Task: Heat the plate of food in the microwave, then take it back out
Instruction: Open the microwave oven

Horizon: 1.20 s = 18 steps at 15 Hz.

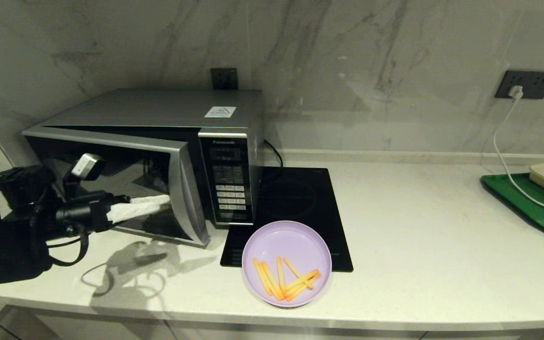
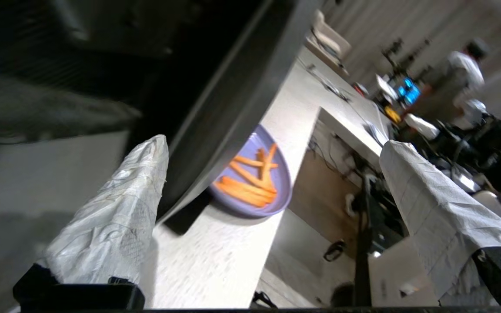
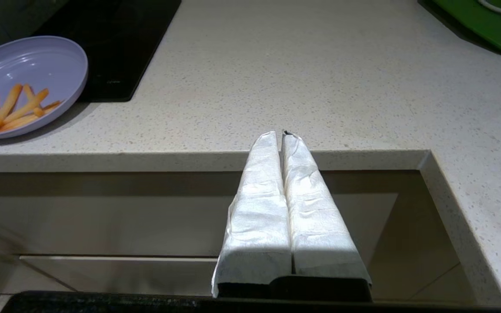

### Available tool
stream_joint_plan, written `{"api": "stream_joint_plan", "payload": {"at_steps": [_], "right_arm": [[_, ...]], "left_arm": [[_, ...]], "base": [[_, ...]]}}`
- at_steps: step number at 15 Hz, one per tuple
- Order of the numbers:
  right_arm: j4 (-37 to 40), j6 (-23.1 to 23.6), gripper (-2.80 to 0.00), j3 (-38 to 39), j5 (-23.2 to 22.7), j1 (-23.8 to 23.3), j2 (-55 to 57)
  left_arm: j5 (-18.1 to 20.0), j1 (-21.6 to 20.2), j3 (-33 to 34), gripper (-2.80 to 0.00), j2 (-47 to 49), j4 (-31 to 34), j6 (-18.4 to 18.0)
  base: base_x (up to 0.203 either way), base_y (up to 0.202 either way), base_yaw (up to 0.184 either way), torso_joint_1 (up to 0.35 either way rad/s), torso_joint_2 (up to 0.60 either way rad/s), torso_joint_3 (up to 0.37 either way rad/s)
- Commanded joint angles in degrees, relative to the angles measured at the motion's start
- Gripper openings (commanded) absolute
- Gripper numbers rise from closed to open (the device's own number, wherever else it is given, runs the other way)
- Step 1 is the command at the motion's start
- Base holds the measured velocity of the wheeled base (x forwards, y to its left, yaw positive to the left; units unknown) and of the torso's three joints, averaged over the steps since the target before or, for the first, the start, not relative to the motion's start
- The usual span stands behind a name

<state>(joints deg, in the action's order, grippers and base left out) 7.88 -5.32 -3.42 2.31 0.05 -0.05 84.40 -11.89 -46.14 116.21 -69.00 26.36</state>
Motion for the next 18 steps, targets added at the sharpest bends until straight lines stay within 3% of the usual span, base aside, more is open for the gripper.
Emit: {"api": "stream_joint_plan", "payload": {"at_steps": [1,6,7,8,12,14,15,16,18], "right_arm": [[0.04,-0.04,-2.80,-0.01,-0.02,0.04,0.05],[0.04,-0.04,-2.80,-0.01,-0.02,0.04,0.05],[0.04,-0.04,-2.80,-0.01,-0.02,0.04,0.05],[0.04,-0.04,-2.80,-0.01,-0.02,0.04,0.05],[0.04,-0.04,-2.80,-0.01,-0.02,0.04,0.05],[0.04,-0.04,-2.80,-0.01,-0.02,0.04,0.05],[0.04,-0.04,-2.80,-0.01,-0.02,0.04,0.05],[0.04,-0.04,-2.80,-0.01,-0.02,0.04,0.05],[0.04,-0.04,-2.80,-0.01,-0.02,0.04,0.05]], "left_arm": [[0.10,-1.31,2.74,0.00,0.73,-1.61,-0.41],[-0.36,-5.65,11.39,0.00,-2.03,-9.78,-0.48],[-0.31,-6.78,13.42,-1.49,-4.08,-11.61,-0.50],[-0.25,-7.86,15.23,-2.80,-6.58,-13.02,-0.47],[-0.24,-10.85,18.55,-2.80,-19.09,-14.31,0.32],[-0.64,-11.03,16.12,-2.80,-24.69,-10.85,1.92],[-1.69,-10.98,13.19,-2.80,-27.14,-5.92,2.40],[-4.47,-10.77,10.41,-2.80,-29.19,-0.53,2.63],[-15.03,-9.01,8.92,-2.80,-30.42,3.58,1.74]], "base": [[0.000,0.000,0.000,0.000,0.00,0.000],[0.000,0.000,0.000,0.000,0.00,0.000],[0.000,0.000,0.000,0.000,0.00,0.000],[0.000,0.000,0.000,0.000,0.00,0.000],[0.000,0.000,0.000,0.000,0.00,0.000],[0.000,0.000,0.000,0.000,0.00,0.000],[0.000,0.000,0.000,0.000,0.00,0.000],[0.000,0.000,0.000,0.000,0.00,0.000],[0.000,0.000,0.000,0.000,0.00,0.000]]}}
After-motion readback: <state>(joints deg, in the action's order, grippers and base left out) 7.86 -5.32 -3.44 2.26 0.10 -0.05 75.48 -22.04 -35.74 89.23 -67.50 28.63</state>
